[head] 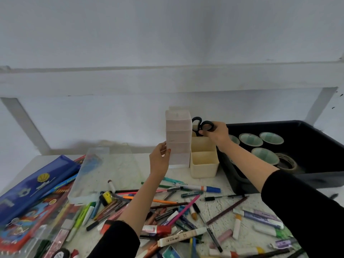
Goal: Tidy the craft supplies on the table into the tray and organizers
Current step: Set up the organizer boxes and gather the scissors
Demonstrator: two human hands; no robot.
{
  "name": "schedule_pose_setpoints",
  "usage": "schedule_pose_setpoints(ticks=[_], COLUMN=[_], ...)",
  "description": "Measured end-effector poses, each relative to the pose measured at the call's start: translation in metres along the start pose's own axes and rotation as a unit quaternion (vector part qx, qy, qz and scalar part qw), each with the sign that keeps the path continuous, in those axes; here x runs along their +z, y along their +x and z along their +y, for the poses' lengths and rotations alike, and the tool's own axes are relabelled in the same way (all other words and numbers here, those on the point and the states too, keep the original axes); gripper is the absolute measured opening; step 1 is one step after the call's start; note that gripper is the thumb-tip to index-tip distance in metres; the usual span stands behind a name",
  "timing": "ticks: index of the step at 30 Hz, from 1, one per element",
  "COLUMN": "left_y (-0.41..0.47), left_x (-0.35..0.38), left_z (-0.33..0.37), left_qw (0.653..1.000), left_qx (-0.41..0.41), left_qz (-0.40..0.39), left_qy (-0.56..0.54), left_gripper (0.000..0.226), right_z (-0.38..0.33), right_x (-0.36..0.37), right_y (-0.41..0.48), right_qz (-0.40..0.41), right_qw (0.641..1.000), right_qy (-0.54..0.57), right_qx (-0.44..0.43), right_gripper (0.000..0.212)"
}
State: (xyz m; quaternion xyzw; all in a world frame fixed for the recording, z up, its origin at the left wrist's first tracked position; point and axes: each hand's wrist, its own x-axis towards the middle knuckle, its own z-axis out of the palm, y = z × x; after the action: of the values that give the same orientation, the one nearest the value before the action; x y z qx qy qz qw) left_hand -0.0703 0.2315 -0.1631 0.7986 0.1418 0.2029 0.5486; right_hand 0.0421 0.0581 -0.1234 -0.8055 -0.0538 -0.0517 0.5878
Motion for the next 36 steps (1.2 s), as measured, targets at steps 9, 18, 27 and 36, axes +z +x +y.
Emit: schedule_pose_setpoints(ticks=[9,18,27,36], left_y=[-0.018,-0.052,-0.1,-0.142], left_x=[-0.015,-0.04,-0.064,-0.112], left_z=[-0.002,-0.005,-0.014,-0.029], left_qw=[0.995,0.995,0.993,0.998], left_qx=[-0.068,-0.057,-0.069,-0.067], left_qz=[-0.044,-0.07,-0.099,0.007], left_qy=[0.049,0.043,0.009,0.001], left_gripper=[0.041,0.027,0.019,0.026], right_z=[-0.005,0.002,0.013,0.016], right_x=[0.003,0.008,0.02,0.039], right_y=[-0.023,-0.076,-0.148,-0.235], right_qz=[0.022,0.121,0.018,-0.313], right_qw=[0.996,0.991,0.997,0.936], right_qy=[-0.092,-0.056,-0.057,-0.152], right_qx=[0.004,-0.009,0.051,-0.049], right_gripper=[0.042,0.054,0.019,0.015])
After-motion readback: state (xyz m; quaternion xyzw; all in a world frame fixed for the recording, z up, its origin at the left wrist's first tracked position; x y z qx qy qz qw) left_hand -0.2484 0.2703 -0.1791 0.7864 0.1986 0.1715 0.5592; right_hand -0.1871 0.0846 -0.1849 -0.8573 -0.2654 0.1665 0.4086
